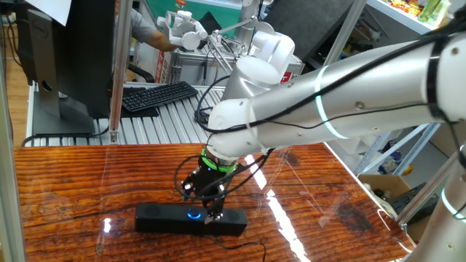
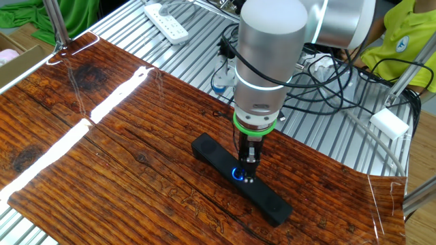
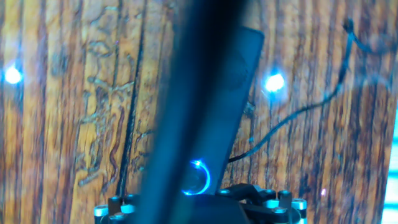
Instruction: Turn the knob to increase the volume of the speaker
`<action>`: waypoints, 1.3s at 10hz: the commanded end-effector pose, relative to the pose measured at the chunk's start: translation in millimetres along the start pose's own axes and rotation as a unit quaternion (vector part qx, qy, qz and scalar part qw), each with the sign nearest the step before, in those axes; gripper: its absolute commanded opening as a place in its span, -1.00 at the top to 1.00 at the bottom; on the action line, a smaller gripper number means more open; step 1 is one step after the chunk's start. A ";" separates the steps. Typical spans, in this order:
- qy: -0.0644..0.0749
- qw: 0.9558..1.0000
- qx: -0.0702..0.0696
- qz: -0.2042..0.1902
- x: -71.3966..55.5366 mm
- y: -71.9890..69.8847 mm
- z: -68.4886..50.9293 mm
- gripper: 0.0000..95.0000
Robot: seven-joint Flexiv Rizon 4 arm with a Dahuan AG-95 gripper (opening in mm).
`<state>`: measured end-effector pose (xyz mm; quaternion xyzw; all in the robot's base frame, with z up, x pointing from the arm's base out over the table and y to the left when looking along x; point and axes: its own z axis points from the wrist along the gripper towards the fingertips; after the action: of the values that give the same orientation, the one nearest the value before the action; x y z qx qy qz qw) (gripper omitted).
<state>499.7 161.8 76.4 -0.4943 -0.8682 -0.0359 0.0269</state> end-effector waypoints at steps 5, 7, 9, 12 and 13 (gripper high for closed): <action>-0.033 0.971 0.037 -0.236 3.7 -15.3 -2.8 -0.60; -0.030 0.960 0.042 -0.274 3.8 -18.5 -4.4 -0.60; -0.029 0.950 0.044 -0.308 3.8 -21.9 -5.8 -0.60; -0.027 0.931 0.045 -0.360 3.2 -28.1 -9.0 -0.60; -0.026 0.929 0.045 -0.366 3.1 -29.8 -9.6 -0.60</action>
<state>474.3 148.9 83.8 -0.1560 -0.9876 0.0103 0.0108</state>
